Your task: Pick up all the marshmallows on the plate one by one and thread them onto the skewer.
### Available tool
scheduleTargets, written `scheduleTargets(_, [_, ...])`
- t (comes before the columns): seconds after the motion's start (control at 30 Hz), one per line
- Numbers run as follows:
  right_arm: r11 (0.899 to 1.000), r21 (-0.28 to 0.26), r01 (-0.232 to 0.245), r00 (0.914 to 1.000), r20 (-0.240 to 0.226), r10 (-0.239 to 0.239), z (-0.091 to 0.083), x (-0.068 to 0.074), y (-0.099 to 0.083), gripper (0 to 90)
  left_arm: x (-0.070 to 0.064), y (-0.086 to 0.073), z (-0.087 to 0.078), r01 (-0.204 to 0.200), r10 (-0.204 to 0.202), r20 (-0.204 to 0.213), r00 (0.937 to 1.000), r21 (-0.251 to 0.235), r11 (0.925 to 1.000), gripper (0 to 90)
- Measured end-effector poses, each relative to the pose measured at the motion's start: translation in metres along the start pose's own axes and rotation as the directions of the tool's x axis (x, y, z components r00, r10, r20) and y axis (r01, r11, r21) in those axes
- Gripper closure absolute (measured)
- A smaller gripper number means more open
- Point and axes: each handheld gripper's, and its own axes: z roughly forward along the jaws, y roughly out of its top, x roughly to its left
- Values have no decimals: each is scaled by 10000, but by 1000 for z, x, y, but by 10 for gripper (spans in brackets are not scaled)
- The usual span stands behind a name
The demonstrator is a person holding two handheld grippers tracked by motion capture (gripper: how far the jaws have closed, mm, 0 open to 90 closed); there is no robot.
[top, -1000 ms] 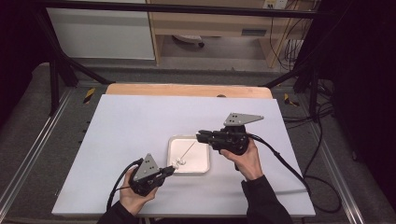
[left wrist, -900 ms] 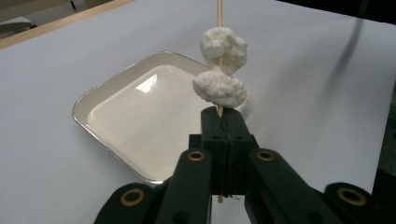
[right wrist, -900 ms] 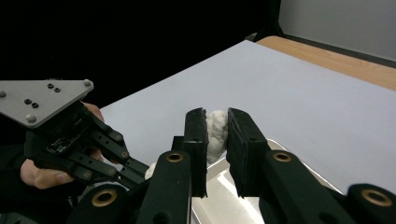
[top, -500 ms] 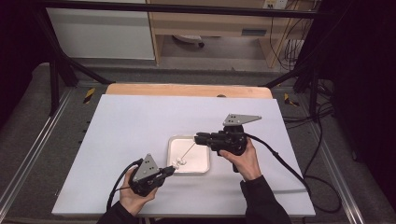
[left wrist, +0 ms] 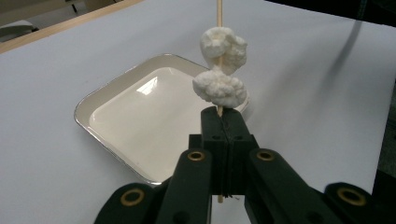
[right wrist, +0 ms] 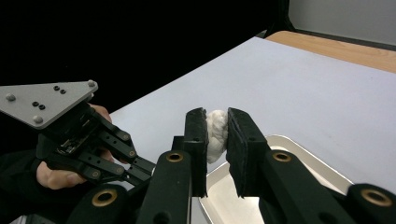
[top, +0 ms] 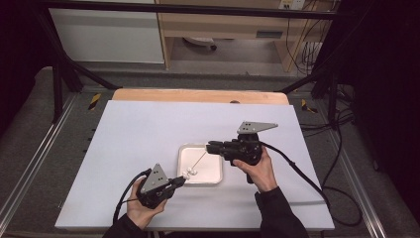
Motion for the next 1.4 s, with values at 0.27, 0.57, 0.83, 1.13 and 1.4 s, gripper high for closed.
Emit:
scheduleTargets(0.27, [10000, 62, -75, 9997, -248, 76, 6, 1, -4, 804, 0, -2, 0, -57, 57, -56, 10000, 13, 10000, 894])
scheduleTargets(0.57, [9998, -84, -177, 9980, -607, 171, 8, 3, -5, 819, 0, -2, -2, -113, 112, -152, 9998, -91, 9999, 894])
scheduleTargets(0.83, [9993, -310, -194, 9974, -703, 171, 13, 6, -9, 826, 0, -3, -1, -2, 0, -172, 9999, -117, 9999, 895])
scheduleTargets(1.13, [9978, -594, -297, 9953, -939, 240, 17, 8, -12, 828, 0, -3, -3, -56, 47, -283, 9996, -303, 9995, 894])
scheduleTargets(1.4, [9977, -574, -364, 9937, -1079, 300, 19, 9, -14, 827, 0, -3, -4, -71, 58, -381, 9993, -338, 9994, 894])
